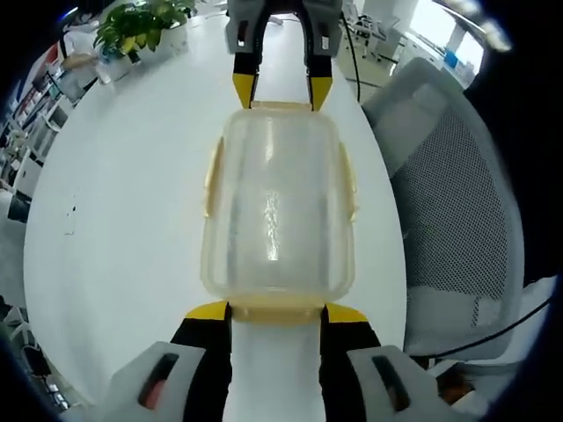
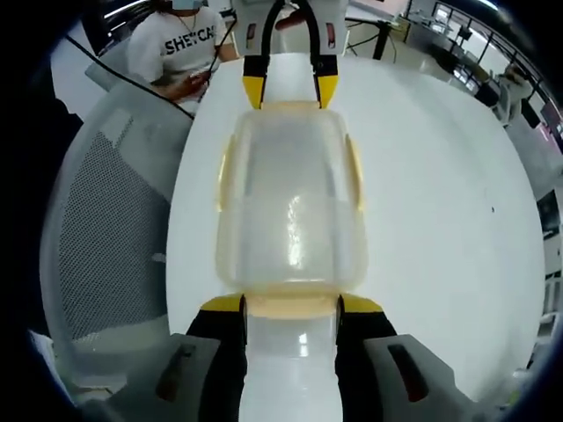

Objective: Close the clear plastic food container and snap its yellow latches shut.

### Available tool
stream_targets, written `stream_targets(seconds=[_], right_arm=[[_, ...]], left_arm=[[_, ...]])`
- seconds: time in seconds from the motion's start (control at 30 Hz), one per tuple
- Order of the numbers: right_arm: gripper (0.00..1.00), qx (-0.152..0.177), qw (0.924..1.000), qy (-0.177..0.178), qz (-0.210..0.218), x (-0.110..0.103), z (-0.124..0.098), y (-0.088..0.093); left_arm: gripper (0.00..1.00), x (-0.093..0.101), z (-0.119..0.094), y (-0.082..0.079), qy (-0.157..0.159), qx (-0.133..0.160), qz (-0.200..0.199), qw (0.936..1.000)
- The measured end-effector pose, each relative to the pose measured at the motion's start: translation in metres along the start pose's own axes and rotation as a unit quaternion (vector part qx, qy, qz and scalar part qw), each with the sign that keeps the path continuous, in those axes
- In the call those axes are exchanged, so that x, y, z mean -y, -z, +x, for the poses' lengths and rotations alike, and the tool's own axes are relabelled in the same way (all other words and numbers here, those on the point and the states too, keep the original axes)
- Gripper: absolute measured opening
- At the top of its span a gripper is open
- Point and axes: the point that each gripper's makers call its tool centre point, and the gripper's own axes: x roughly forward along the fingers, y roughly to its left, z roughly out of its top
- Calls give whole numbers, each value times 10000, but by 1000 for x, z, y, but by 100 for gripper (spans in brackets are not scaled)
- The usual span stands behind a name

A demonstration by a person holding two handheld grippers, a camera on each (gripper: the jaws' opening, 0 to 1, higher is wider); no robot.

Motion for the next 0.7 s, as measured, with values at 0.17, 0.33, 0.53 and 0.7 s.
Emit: stream_targets(seconds=[0.17, 0.33, 0.53, 0.7], right_arm=[[35, -13, 10000, -23, 53, -1, -3, 14], [35, 11, 9999, -40, 100, -2, -8, 25], [35, -11, 9999, -21, 122, 0, -13, 40], [35, -45, 9999, -24, 146, 0, -16, 51]], left_arm=[[33, 0, 7, -14, 26, -6, 20, 10000], [33, 0, 14, -24, 44, -42, 35, 10000], [33, -1, 17, -40, 61, -11, 45, 10000], [33, -1, 21, -50, 87, -14, 52, 9999]])
